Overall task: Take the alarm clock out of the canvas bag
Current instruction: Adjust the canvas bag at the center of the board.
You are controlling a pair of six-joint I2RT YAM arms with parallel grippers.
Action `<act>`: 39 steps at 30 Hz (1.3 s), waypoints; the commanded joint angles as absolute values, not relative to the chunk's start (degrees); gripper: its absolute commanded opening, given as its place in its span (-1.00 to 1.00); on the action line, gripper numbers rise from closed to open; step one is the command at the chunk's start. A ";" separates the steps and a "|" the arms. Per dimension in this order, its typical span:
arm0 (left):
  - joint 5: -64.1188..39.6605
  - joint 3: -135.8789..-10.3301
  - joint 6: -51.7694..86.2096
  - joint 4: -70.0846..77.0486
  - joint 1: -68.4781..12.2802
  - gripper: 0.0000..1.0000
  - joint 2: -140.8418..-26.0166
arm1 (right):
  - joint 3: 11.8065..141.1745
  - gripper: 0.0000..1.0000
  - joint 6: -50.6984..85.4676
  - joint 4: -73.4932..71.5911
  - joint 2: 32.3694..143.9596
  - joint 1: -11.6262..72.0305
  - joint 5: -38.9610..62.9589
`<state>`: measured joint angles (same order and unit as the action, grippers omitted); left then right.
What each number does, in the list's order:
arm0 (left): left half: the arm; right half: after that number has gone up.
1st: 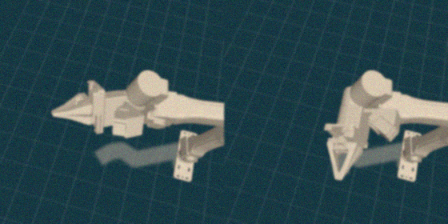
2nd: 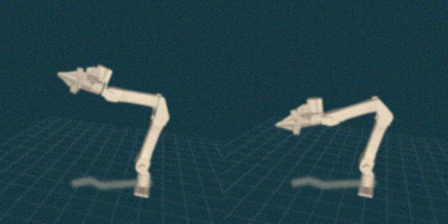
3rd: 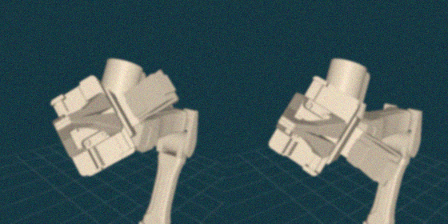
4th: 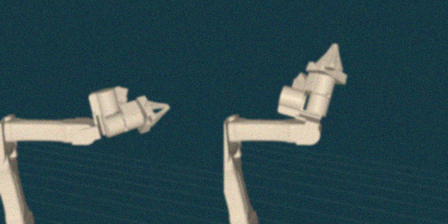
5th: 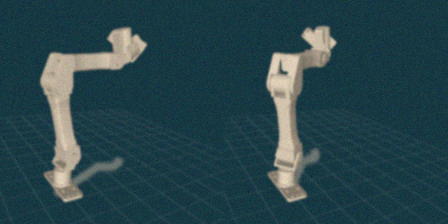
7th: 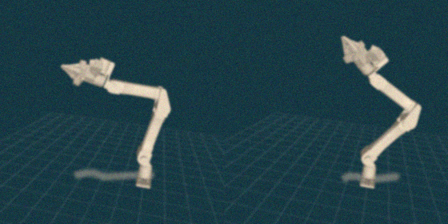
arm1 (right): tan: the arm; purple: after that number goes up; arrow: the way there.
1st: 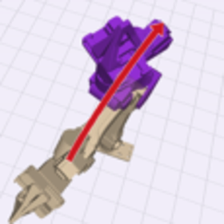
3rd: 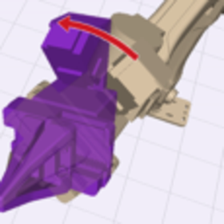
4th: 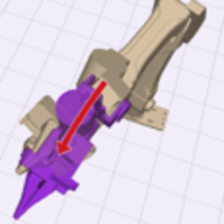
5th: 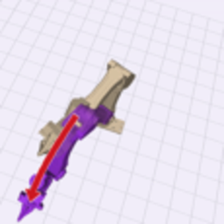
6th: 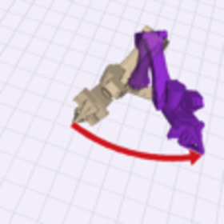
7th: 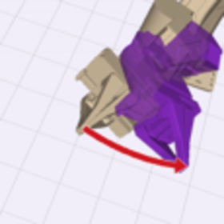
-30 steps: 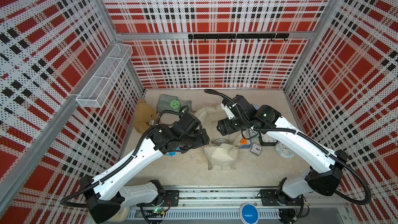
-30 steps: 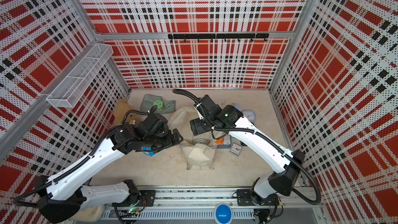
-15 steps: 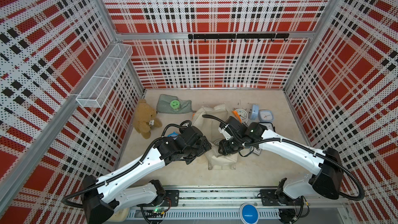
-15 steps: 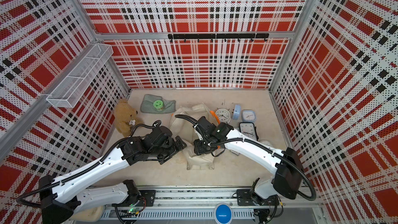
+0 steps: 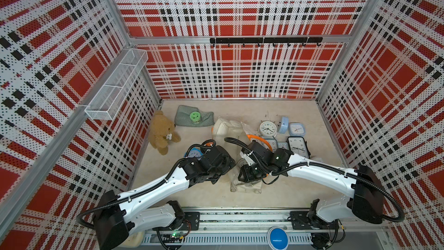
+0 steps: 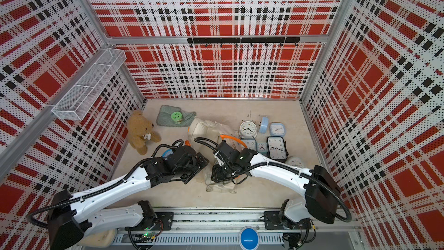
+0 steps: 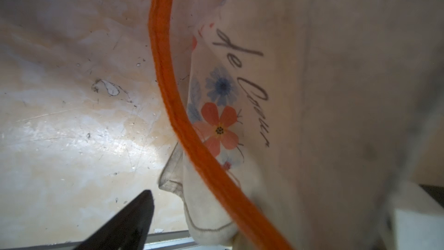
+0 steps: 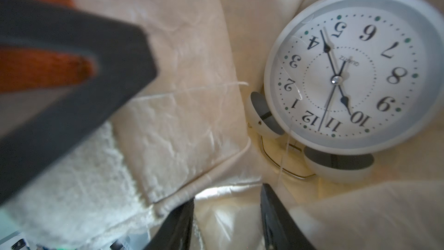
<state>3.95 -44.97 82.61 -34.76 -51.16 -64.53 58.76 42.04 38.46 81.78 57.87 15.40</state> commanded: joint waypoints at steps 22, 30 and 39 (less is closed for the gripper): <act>-1.04 -66.80 47.55 -42.67 -36.08 -1.00 -71.41 | 63.14 0.47 42.08 42.21 82.34 60.06 14.55; -4.29 -70.45 41.26 -37.40 -39.90 -1.00 -74.46 | 59.05 0.45 43.95 40.05 81.38 60.12 15.06; 3.78 -75.15 32.14 -47.90 -44.93 -1.00 -74.72 | 63.52 0.59 45.16 41.67 72.04 56.65 -0.02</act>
<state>-0.40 -75.26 35.83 -48.58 -44.14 -76.77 61.49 44.51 40.12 73.69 58.13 6.66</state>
